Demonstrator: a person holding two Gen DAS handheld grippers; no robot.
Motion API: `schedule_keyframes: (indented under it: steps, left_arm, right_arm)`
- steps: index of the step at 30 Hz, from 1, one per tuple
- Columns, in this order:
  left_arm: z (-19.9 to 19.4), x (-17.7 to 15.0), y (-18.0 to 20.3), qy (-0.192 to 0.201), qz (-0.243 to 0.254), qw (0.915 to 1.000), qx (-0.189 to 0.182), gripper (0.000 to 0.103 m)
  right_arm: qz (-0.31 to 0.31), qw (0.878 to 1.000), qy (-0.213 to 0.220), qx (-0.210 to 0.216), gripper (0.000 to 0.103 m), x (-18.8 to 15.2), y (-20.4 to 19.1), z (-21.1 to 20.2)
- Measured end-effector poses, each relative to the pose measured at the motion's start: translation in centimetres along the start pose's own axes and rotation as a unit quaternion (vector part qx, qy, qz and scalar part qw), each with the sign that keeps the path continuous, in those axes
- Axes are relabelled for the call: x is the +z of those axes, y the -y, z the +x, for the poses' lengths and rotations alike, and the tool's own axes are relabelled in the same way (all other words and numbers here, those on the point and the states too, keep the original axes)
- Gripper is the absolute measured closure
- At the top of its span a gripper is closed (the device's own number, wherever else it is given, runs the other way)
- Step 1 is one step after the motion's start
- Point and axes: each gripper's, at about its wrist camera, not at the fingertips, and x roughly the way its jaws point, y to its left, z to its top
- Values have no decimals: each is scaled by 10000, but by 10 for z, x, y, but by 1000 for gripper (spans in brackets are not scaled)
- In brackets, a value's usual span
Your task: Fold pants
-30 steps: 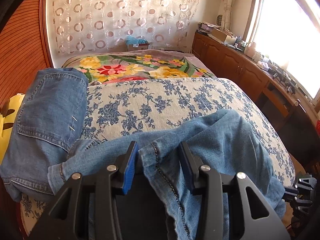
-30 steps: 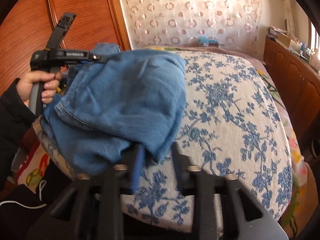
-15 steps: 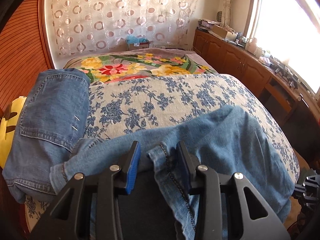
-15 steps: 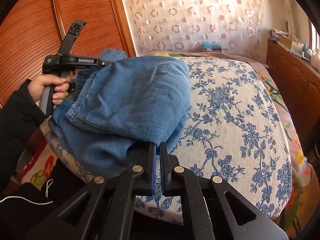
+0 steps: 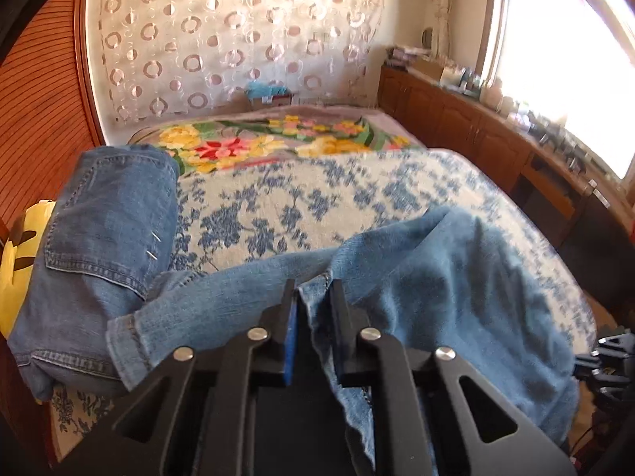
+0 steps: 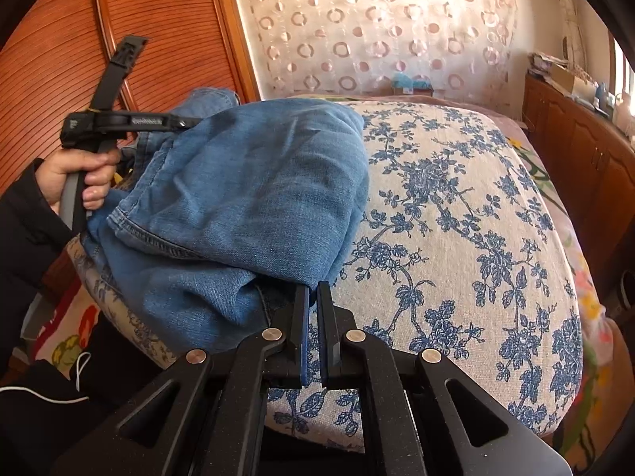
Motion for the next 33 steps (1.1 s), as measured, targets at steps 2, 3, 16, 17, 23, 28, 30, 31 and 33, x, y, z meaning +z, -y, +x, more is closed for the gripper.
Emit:
schedule_keyframes:
  steps: [2,3,16,17,23,28,30,31,33]
  left_arm:
    - [-23,3,-5,291,-126,9995,-44,97]
    - [-32,4,-6,403,-117,9991,-10,98]
    - [-65,16,-47,471,-189,9973,537,98]
    - [-61,12,-48,372,-207,9976,544,97]
    - [-57,-10,-41,246,-160,9982,521,72]
    - [-72,-31,-23,289,34,9991,320,59]
    - [-77,-39,-16,312,68,9990,302,58]
    - [-80,-44,-11,312,93,9991,268,58]
    - [-84,-52,-3,320,116,9992,199,58]
  right_arm:
    - [-15,10000,-3,13,102,0,0,0]
    - [-26,10000,3,26,102,-1,0,0]
    - [-394,9970,218,632,102,21,-34,-15]
    - [-410,9970,208,626,102,22,-36,-14]
    - [-339,9980,158,517,99,23,-29,-14]
    - [-227,9983,267,461,90,22,-22,-28]
    - [-203,9984,330,421,87,23,-20,-34]
    - [-197,9984,378,368,84,24,-20,-38]
    - [-187,9985,441,266,80,26,-18,-41]
